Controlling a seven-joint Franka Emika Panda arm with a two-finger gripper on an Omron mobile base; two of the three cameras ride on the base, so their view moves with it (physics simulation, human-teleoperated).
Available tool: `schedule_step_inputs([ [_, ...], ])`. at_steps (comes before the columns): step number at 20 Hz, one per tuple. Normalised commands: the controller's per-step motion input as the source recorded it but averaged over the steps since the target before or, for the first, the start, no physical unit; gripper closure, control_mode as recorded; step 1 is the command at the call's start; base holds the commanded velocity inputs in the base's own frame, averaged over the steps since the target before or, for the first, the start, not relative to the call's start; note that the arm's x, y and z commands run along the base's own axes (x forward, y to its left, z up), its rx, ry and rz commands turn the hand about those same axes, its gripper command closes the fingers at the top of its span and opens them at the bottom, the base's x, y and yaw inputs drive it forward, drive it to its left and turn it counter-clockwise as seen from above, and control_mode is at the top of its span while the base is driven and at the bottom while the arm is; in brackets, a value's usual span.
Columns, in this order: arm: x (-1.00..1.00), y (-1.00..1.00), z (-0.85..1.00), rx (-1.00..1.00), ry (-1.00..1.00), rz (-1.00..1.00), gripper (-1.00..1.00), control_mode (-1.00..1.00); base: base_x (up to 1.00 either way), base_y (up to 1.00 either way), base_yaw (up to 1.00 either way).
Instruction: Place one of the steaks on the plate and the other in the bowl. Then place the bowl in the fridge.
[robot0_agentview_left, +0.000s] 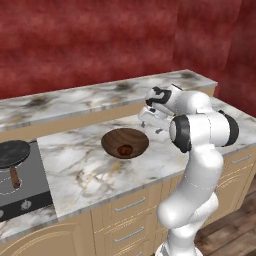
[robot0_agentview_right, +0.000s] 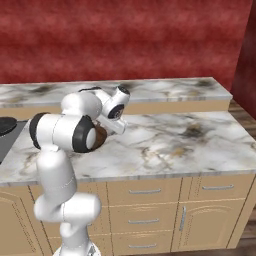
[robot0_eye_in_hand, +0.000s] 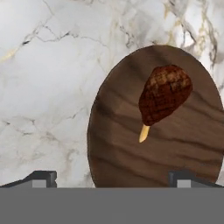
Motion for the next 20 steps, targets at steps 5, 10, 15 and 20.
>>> schedule_step_inputs([
  [5, 0.00, 0.00, -0.48, 0.09, 0.01, 0.07, -1.00, -1.00, 0.00, 0.00, 0.00],
  [10, 0.00, 0.00, -0.62, 0.01, 0.07, 0.02, -1.00, -1.00, 0.00, 0.00, 0.00],
  [15, 0.00, 0.00, -0.16, -0.01, 0.06, 0.01, -1.00, -1.00, 0.00, 0.00, 0.00],
  [20, 0.00, 0.07, 0.00, 0.00, 0.00, 0.00, -1.00, -1.00, 0.00, 0.00, 0.00],
])
